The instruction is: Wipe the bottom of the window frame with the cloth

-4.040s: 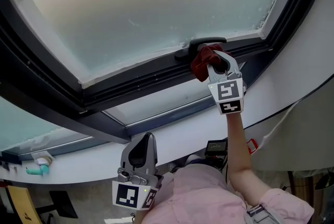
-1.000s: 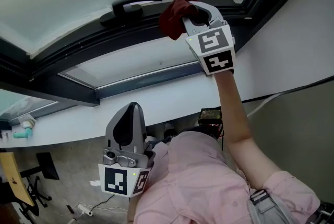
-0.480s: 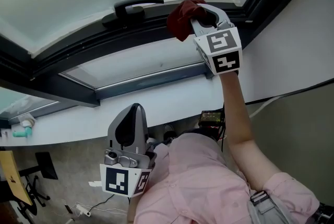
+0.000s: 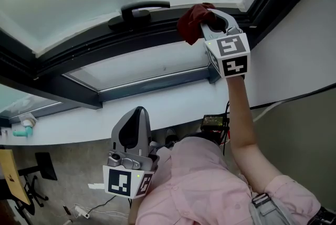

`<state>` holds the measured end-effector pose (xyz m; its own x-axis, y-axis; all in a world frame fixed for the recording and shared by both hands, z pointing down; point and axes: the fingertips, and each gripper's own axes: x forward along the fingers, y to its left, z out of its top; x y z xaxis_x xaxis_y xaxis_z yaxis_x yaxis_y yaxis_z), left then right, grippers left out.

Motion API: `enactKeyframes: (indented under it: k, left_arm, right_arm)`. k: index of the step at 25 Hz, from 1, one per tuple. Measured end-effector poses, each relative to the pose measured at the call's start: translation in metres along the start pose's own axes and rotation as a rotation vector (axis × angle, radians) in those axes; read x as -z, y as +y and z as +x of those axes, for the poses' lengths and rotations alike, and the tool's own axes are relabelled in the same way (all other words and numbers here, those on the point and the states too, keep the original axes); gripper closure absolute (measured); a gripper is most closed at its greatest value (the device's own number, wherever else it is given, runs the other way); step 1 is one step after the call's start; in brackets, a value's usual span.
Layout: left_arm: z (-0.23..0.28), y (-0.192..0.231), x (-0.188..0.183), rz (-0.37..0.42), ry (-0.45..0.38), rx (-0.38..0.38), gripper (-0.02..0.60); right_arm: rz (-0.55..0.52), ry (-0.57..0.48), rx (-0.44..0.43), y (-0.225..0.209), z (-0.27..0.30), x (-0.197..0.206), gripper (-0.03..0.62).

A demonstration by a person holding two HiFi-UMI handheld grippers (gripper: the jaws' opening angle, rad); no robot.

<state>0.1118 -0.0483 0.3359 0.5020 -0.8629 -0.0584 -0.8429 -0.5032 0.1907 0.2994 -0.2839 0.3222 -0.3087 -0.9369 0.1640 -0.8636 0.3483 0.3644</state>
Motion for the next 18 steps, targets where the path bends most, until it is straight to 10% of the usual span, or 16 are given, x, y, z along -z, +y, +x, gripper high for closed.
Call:
enactKeyframes:
  k: [18]
  left_arm:
    - [-0.003, 0.003, -0.002, -0.040, -0.014, 0.008, 0.581]
  right_arm:
    - [0.034, 0.025, 0.050, -0.028, -0.008, 0.012, 0.526]
